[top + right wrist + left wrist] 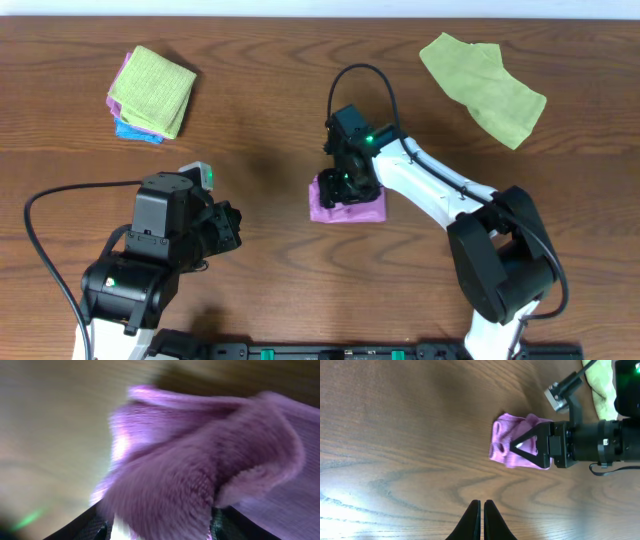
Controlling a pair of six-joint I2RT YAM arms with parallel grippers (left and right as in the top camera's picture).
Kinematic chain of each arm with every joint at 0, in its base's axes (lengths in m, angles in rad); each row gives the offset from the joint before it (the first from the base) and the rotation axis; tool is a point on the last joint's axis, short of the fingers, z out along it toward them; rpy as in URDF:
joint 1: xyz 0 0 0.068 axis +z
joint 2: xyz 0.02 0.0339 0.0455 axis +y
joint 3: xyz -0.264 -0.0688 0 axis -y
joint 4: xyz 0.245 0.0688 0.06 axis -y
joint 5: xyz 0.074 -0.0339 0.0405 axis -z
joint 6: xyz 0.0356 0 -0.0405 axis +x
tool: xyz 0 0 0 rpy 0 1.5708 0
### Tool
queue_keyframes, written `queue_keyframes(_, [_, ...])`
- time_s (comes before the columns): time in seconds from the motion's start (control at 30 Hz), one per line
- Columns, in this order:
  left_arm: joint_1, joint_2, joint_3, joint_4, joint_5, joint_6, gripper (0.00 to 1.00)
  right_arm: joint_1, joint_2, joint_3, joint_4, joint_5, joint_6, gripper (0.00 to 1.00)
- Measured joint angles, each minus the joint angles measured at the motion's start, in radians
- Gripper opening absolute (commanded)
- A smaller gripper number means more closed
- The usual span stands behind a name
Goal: Fold the cloth
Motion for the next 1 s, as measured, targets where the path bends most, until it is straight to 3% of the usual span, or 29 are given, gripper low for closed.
queue_keyframes(0.23, [0.0, 0.003, 0.0, -0.023, -0.027, 0.014, 0.06, -0.024, 0.0, 0.074, -0.057, -0.186, 0.0, 0.53])
queue_keyframes(0.3, [0.0, 0.008, 0.0, -0.024, -0.033, 0.014, 0.06, -0.028, 0.0, 0.104, -0.089, -0.203, -0.01, 0.47])
queue_keyframes(0.37, [0.0, 0.016, 0.0, -0.024, -0.046, 0.014, 0.06, -0.028, 0.0, 0.131, -0.114, -0.215, -0.023, 0.35])
queue_keyframes(0.4, [0.0, 0.021, 0.0, -0.024, -0.053, 0.014, 0.05, -0.029, 0.0, 0.142, -0.122, -0.218, -0.031, 0.22])
queue_keyframes(0.43, [0.0, 0.027, 0.0, -0.024, -0.057, 0.014, 0.09, -0.029, 0.0, 0.152, -0.13, -0.219, -0.038, 0.02])
queue_keyframes(0.47, [0.0, 0.037, 0.0, -0.024, -0.064, 0.016, 0.13, -0.031, 0.0, 0.166, -0.147, -0.219, -0.039, 0.02])
queue_keyframes(0.53, [0.0, 0.06, 0.0, -0.024, -0.076, 0.02, 0.31, -0.041, 0.0, 0.19, -0.193, -0.211, -0.042, 0.02])
queue_keyframes(0.63, [0.0, 0.106, 0.0, -0.011, -0.077, 0.019, 0.45, -0.07, 0.0, 0.233, -0.274, -0.174, -0.053, 0.02])
queue_keyframes(0.67, [0.0, 0.13, -0.001, 0.006, -0.074, 0.015, 0.65, -0.085, 0.0, 0.251, -0.306, -0.146, -0.056, 0.02])
queue_keyframes(0.7, [0.0, 0.146, -0.001, 0.021, -0.071, 0.019, 0.74, -0.098, -0.001, 0.262, -0.326, -0.121, -0.056, 0.02])
queue_keyframes(0.83, [0.0, 0.239, -0.018, 0.142, -0.03, 0.014, 0.95, -0.15, -0.007, 0.279, -0.407, 0.017, -0.057, 0.02])
queue_keyframes(1.0, [-0.001, 0.365, -0.035, 0.254, 0.042, 0.011, 0.95, -0.221, -0.007, 0.277, -0.443, 0.134, -0.058, 0.01])
